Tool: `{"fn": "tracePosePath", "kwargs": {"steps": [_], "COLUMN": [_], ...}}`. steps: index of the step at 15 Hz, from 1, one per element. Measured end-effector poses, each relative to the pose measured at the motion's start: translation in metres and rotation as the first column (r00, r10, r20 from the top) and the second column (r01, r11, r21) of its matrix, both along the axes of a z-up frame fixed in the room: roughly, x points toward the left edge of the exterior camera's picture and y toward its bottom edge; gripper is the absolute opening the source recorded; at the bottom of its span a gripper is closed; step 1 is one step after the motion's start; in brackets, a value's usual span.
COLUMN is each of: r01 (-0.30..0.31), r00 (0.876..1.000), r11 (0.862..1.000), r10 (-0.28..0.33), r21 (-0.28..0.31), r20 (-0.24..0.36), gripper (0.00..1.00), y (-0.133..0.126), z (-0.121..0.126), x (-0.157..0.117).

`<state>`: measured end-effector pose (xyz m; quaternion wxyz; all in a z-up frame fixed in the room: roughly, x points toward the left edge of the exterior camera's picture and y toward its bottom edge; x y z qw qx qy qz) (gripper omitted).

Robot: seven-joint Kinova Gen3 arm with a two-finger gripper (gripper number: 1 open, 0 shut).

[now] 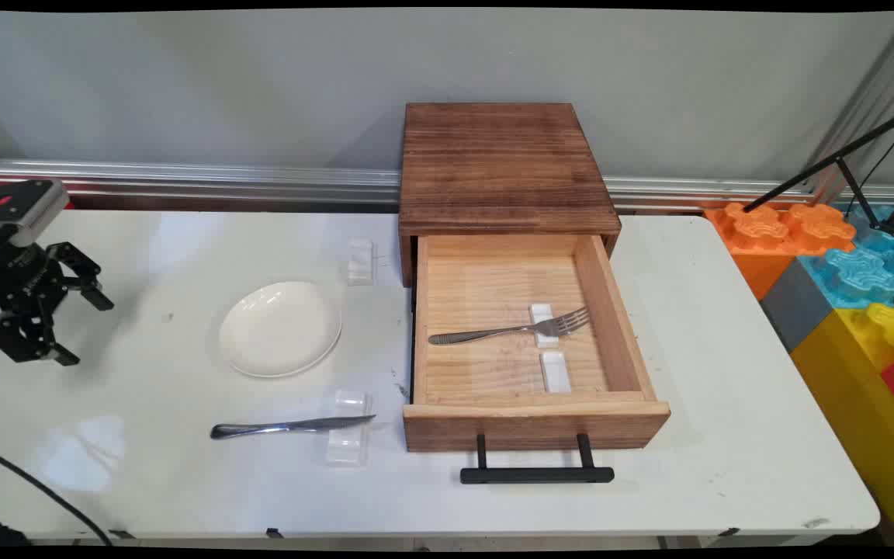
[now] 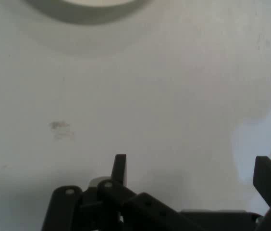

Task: Pick up the knife from the right of the white plate

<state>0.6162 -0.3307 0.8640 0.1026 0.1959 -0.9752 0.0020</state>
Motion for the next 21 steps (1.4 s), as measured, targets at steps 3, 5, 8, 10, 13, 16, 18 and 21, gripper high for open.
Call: {"fn": "tracePosePath", "kwargs": {"steps": [3,5,8,10,13,16,18,21], "r01": [-0.012,-0.022,-0.038,-0.045,-0.055,-0.063,-0.062,-0.05], "r00": [0.999,0.997,0.988,0.98,0.968,0.957,0.951,0.947], "r11": [1.0,1.0,0.999,0.999,0.998,0.998,0.998,0.999], "r10": [0.012,0.023,0.04,0.048,0.059,0.068,0.068,0.053], "r21": [0.004,0.009,0.019,0.021,0.024,0.028,0.029,0.017], "r20": [-0.039,-0.08,-0.148,-0.192,-0.244,-0.281,-0.302,-0.317], "gripper": [1.0,1.0,1.0,1.0,1.0,1.0,1.0,1.0], "y": [0.0,0.001,0.003,0.004,0.006,0.009,0.01,0.012], "z": [-0.005,-0.008,-0.011,-0.012,-0.013,-0.015,-0.018,-0.024], "x": [-0.006,-0.015,-0.032,-0.044,-0.059,-0.069,-0.077,-0.087]}}
